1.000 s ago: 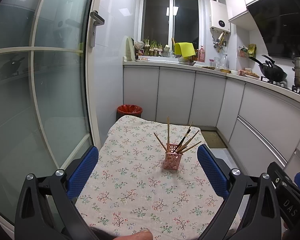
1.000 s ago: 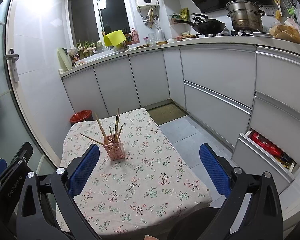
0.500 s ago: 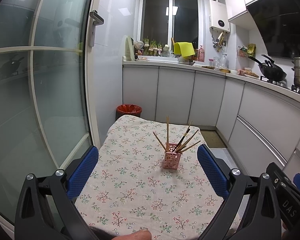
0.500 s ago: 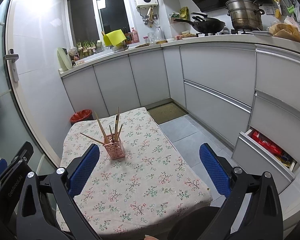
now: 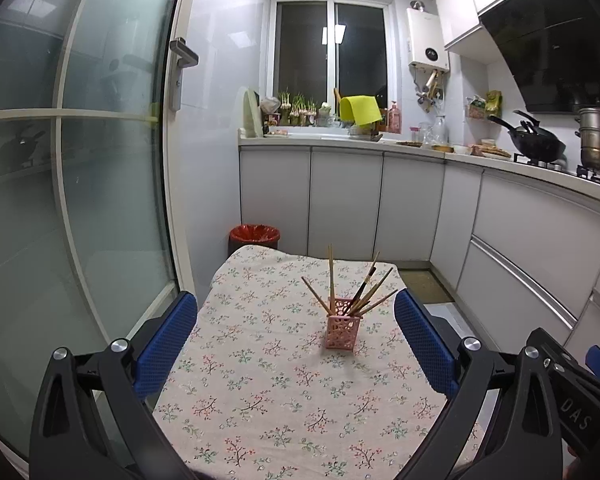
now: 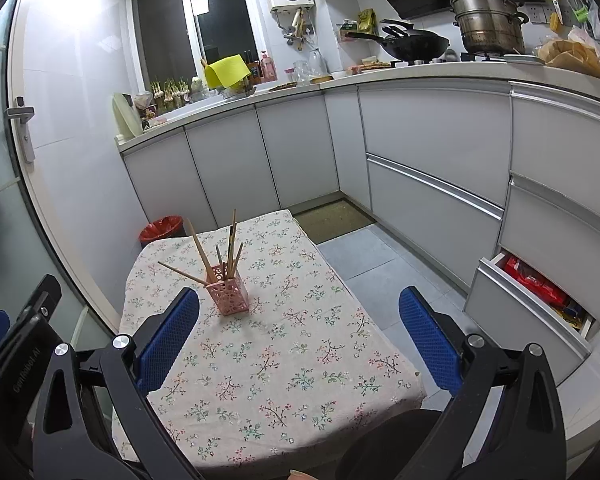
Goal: Organize utensils
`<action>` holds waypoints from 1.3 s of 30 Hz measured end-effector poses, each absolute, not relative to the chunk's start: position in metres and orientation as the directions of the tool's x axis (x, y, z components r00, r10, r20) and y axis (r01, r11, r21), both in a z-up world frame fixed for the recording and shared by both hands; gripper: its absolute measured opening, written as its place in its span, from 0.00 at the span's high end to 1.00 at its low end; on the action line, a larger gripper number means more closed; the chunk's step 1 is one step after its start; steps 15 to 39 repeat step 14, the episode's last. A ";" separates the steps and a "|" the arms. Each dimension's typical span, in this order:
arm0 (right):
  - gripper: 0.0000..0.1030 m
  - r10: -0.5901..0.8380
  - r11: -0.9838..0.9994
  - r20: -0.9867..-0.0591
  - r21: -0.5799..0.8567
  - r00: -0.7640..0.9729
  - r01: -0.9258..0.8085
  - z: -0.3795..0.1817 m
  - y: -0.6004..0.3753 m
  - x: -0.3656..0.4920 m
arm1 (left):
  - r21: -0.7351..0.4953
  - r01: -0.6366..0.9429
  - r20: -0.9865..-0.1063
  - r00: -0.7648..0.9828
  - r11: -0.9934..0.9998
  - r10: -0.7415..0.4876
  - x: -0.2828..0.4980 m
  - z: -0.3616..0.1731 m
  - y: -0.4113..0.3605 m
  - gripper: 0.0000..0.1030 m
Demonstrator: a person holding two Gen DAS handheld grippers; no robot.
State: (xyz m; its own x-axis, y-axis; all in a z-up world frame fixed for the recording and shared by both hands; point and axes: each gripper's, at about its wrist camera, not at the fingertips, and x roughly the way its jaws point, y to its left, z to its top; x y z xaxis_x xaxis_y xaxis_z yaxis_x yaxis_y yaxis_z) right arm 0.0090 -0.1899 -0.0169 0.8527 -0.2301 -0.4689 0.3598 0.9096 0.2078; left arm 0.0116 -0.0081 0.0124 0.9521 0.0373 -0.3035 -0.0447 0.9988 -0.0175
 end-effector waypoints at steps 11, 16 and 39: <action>0.07 -0.236 0.902 -0.475 0.218 0.848 0.373 -0.021 -0.194 0.010 | -0.017 -0.061 -0.279 0.959 0.998 0.054 0.012 0.015 -0.009 0.07; 0.07 -0.231 0.903 -0.476 0.220 0.849 0.369 -0.021 -0.194 0.010 | -0.022 -0.063 -0.289 0.956 0.998 0.054 0.013 0.015 -0.009 0.07; 0.07 -0.231 0.903 -0.476 0.220 0.849 0.369 -0.021 -0.194 0.010 | -0.022 -0.063 -0.289 0.956 0.998 0.054 0.013 0.015 -0.009 0.07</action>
